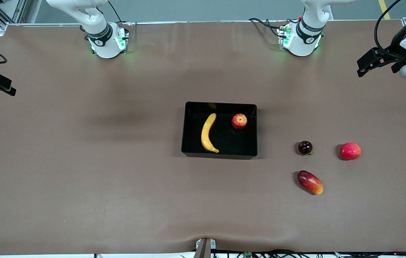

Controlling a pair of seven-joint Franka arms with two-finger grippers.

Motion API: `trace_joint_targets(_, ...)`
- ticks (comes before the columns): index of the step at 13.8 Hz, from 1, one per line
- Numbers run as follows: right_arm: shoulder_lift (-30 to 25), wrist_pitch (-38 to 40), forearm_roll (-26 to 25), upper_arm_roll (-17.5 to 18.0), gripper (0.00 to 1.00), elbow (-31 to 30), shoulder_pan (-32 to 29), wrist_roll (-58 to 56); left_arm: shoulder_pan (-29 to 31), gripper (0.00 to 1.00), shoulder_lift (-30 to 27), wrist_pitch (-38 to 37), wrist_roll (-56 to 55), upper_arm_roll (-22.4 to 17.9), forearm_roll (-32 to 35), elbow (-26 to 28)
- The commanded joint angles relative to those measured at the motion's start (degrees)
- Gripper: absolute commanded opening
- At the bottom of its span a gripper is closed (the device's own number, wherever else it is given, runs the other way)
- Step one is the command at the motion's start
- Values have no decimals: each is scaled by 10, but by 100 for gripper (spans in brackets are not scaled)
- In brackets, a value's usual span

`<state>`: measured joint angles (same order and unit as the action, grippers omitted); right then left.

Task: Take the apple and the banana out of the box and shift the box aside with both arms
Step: 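Reach the left gripper toward the red apple in the black tray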

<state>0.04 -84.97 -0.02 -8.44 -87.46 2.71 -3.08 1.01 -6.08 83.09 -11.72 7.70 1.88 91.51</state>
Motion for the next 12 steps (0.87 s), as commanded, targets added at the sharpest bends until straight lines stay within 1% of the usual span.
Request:
trace_joint_targets(1,-1,8,-10,4,100,8,-3,5,-6,100,33,-10,-52,21,1,-24)
trace_joint_targets(3,-1,7,-11,4,100,8,-4,5,-11,100,53,-2,-110,43,-5,-21)
trace_joint_targets(4,-1,7,-10,4,100,8,-3,5,-11,100,65,10,-140,62,-4,-20)
trace_joint_targets(8,0,7,-10,4,100,8,-3,4,-11,100,112,88,-273,111,-1,1)
trace_joint_targets(10,1,6,-11,4,100,8,-4,4,-21,100,149,113,-350,124,-2,1)
trace_joint_targets(12,1,6,-11,4,100,8,-3,4,-57,100,186,150,-447,126,11,2)
